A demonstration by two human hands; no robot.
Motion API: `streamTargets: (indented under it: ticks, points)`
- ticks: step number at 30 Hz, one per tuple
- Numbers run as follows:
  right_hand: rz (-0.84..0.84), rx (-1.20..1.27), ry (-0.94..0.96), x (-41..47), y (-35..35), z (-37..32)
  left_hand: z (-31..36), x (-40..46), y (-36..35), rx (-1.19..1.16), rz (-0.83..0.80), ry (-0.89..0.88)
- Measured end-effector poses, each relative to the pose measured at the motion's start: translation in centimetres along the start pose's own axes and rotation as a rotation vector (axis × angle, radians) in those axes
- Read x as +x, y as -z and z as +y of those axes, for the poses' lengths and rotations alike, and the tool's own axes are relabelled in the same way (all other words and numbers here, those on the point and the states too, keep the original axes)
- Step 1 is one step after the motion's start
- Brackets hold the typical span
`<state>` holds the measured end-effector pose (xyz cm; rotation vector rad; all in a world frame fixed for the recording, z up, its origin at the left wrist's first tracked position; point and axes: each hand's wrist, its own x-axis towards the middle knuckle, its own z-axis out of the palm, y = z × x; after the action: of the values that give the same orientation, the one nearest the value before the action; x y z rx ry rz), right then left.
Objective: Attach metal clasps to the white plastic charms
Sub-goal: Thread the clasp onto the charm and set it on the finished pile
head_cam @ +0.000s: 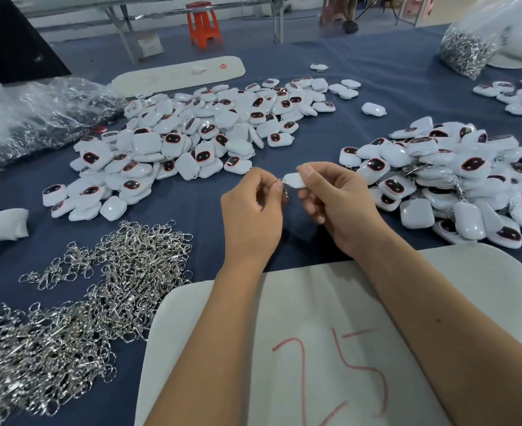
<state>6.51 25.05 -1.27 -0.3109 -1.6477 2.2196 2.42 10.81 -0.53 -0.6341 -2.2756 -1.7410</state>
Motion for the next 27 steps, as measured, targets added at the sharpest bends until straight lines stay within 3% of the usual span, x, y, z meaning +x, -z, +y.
streamTargets:
  ticks: [10, 15, 19, 21, 24, 27]
  points:
    - [0.053, -0.216, 0.13, -0.7, -0.8, 0.2, 0.9, 0.2, 1.1, 0.506, -0.103, -0.124]
    - [0.08, -0.227, 0.128, -0.6, -0.5, 0.1, 1.6, 0.4, 1.3, 0.555, -0.223, -0.12]
    - [0.068, -0.219, 0.138, -0.6, -0.5, 0.1, 1.3, 0.4, 1.1, 0.581, -0.229, -0.168]
    - [0.063, -0.176, 0.148, -0.6, -0.6, 0.1, 1.1, 0.1, 0.8, 0.467, -0.161, -0.116]
    - [0.041, -0.059, 0.139, -0.5, -0.6, -0.1, 1.2, -0.1, 0.2, 0.03, -0.009, 0.092]
    - [0.013, 0.025, 0.102, -0.3, -0.5, -0.3, 1.5, 0.0, -0.5, -0.449, -0.001, 0.387]
